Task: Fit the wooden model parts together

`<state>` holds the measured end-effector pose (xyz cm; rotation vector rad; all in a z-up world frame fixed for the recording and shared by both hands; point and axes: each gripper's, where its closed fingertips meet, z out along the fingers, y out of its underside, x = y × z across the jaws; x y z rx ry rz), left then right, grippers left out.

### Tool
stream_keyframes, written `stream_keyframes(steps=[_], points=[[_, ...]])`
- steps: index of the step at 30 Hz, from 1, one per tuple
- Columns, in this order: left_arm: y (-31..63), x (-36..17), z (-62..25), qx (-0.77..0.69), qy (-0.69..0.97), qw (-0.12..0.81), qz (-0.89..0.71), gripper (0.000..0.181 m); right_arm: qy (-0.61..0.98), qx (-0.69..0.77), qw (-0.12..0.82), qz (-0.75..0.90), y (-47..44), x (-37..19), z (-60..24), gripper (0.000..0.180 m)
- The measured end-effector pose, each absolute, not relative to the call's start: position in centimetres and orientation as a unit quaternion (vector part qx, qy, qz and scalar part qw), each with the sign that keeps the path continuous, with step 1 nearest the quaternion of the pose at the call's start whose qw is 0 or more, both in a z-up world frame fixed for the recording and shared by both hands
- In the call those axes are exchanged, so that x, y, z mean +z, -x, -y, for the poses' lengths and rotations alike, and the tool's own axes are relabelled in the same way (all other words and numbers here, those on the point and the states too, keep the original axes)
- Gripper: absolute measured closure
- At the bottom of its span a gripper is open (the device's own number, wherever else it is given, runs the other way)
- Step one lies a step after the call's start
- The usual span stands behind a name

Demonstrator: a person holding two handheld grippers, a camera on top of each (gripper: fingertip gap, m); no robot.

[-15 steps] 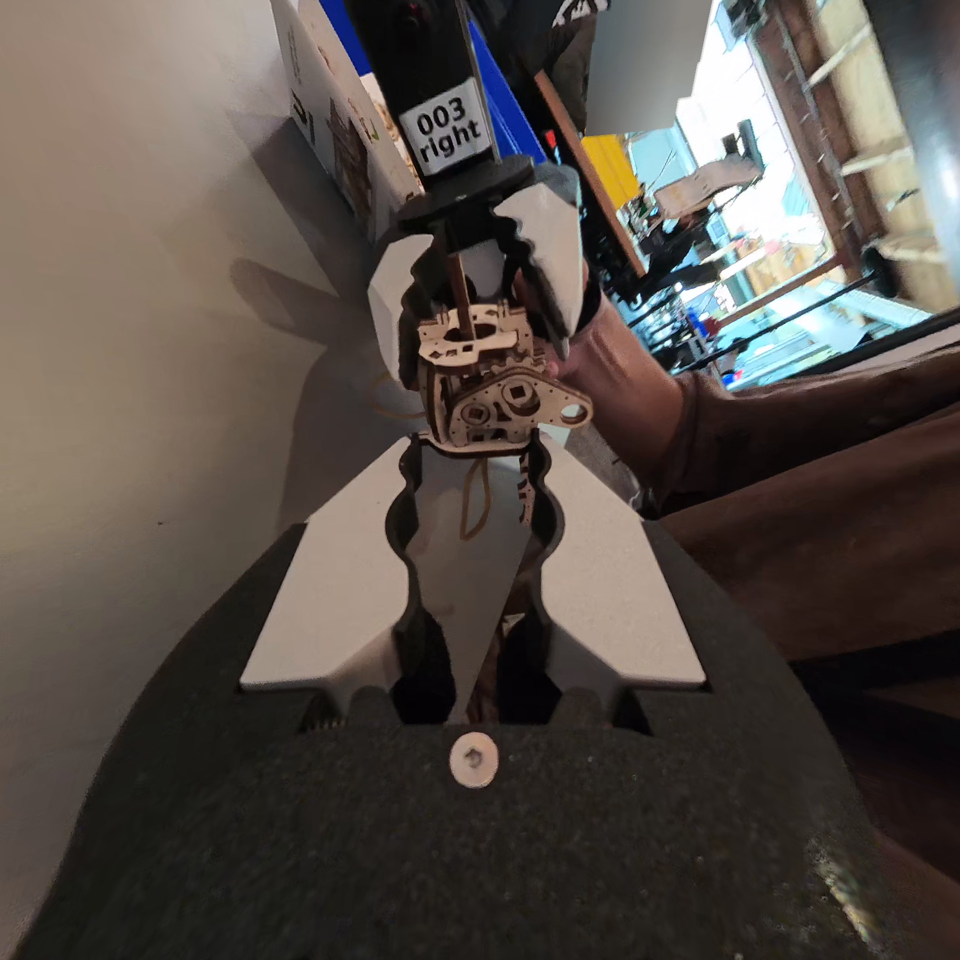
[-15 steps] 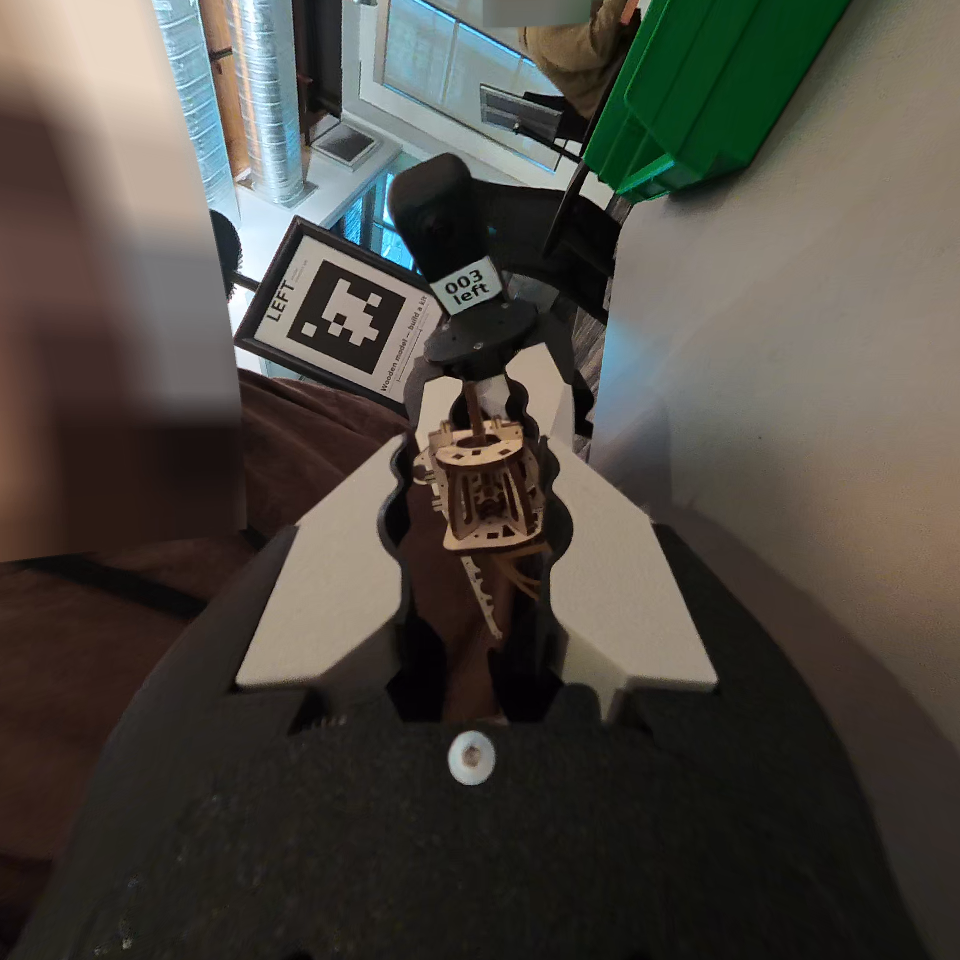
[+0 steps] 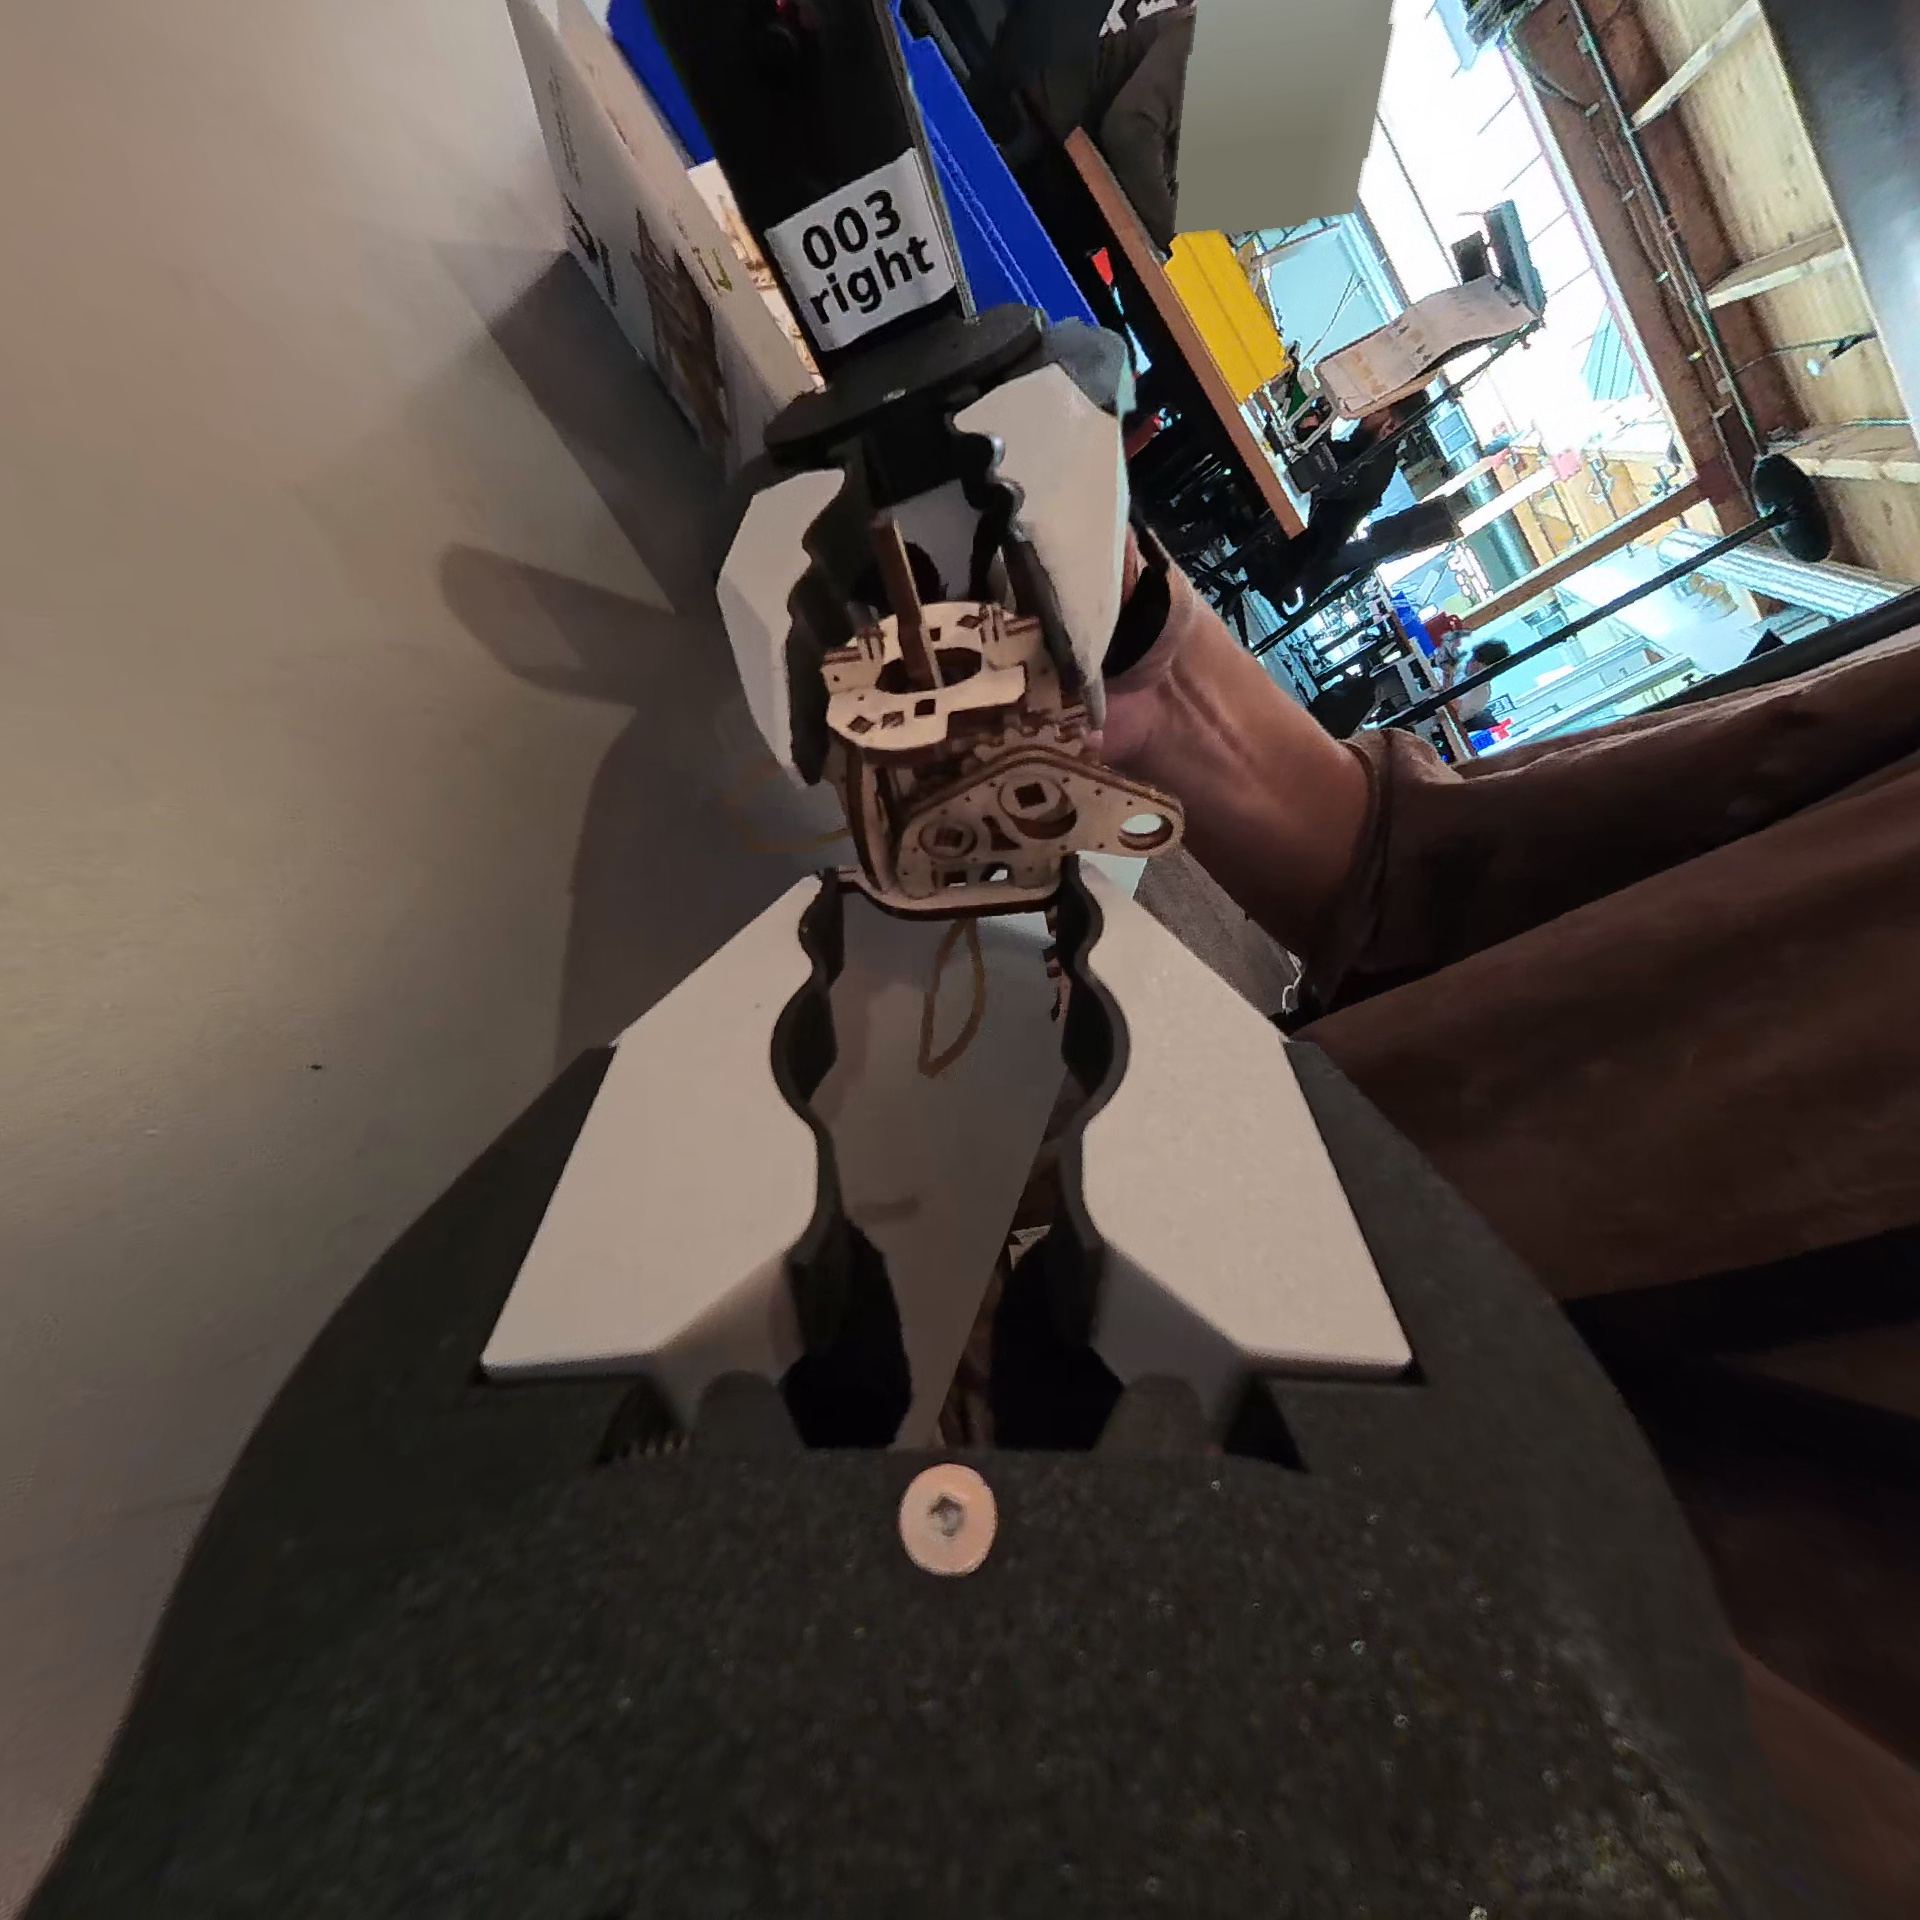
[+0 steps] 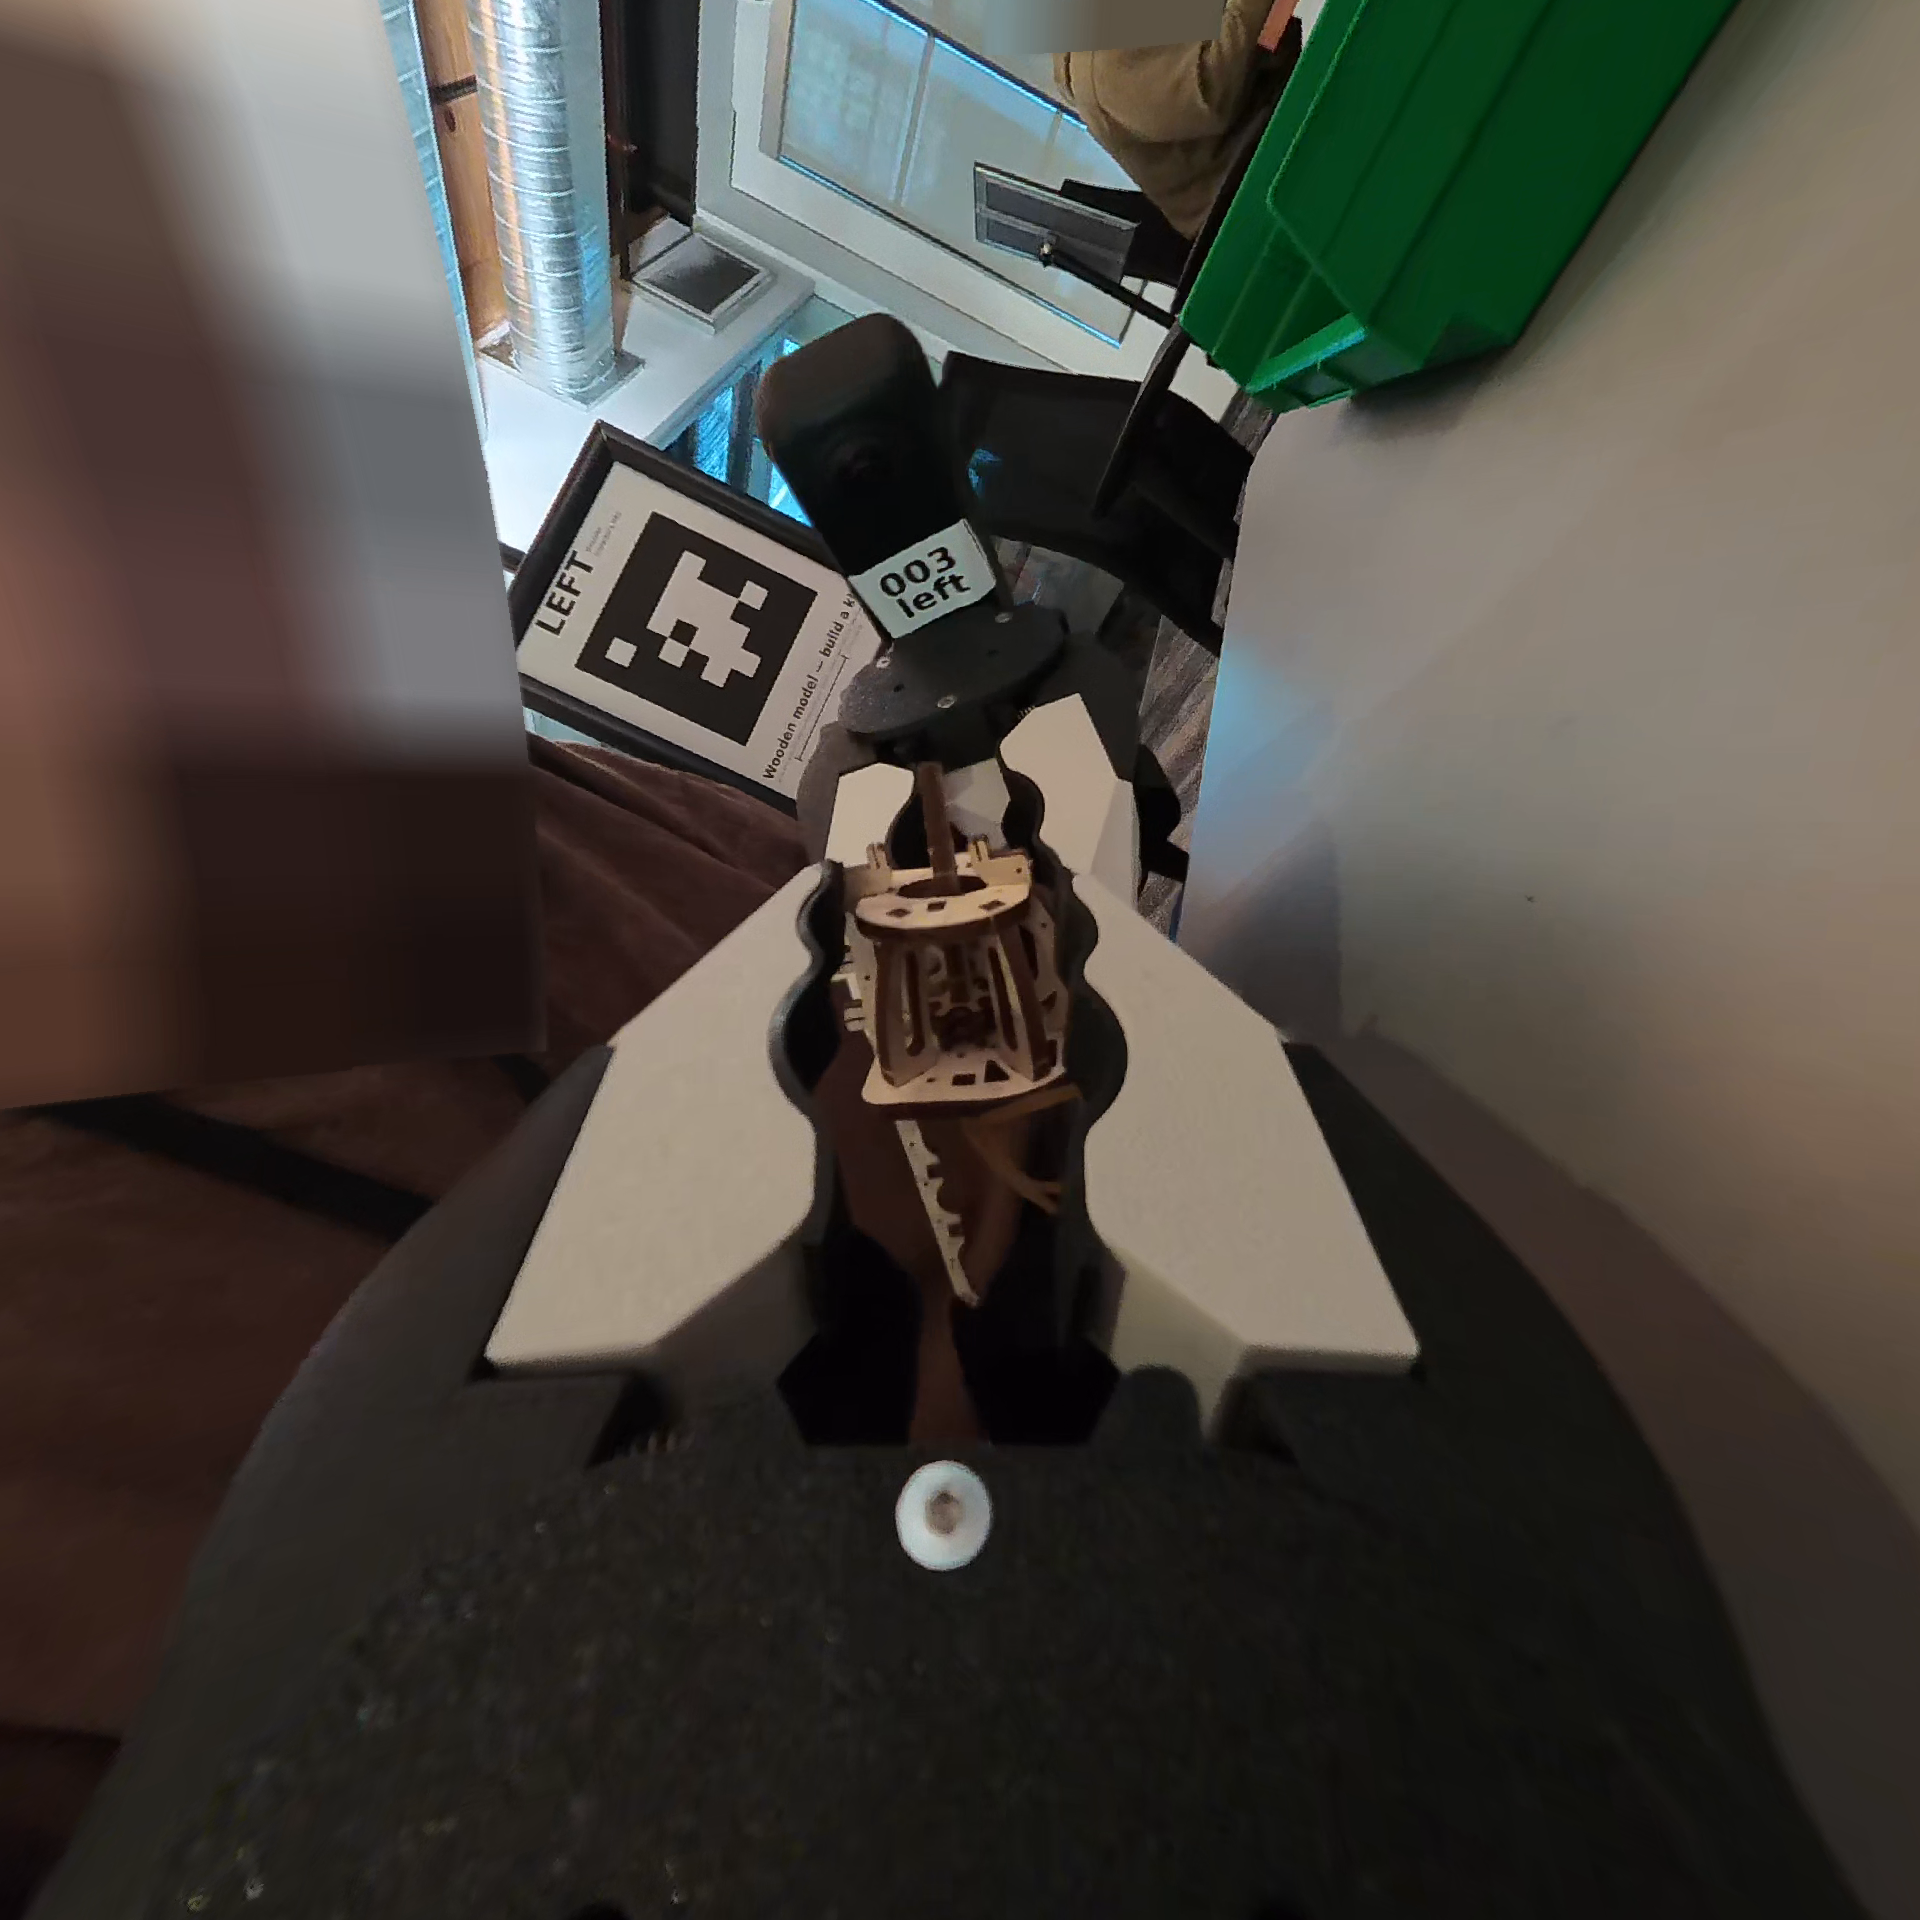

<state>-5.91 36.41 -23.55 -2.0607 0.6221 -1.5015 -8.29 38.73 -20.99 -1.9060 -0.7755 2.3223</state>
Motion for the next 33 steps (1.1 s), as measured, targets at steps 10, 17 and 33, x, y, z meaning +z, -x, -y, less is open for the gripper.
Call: stream_keyframes(steps=[10,17,33], points=[[6.7,-23.8,-36.9,-0.613,0.747,0.206,-0.156,0.142,0.614,0.6,0.263,0.44,6.6,-20.2,-39.7,0.117],[6.4,-22.9,-35.6,-0.693,0.697,0.131,-0.131,0.141,0.563,0.48,0.318,0.593,6.5,-19.2,-36.8,0.113],[5.7,-18.6,-31.8,-0.823,0.546,0.011,-0.154,0.142,0.482,0.493,0.366,0.625,6.7,-16.3,-34.4,0.13]])
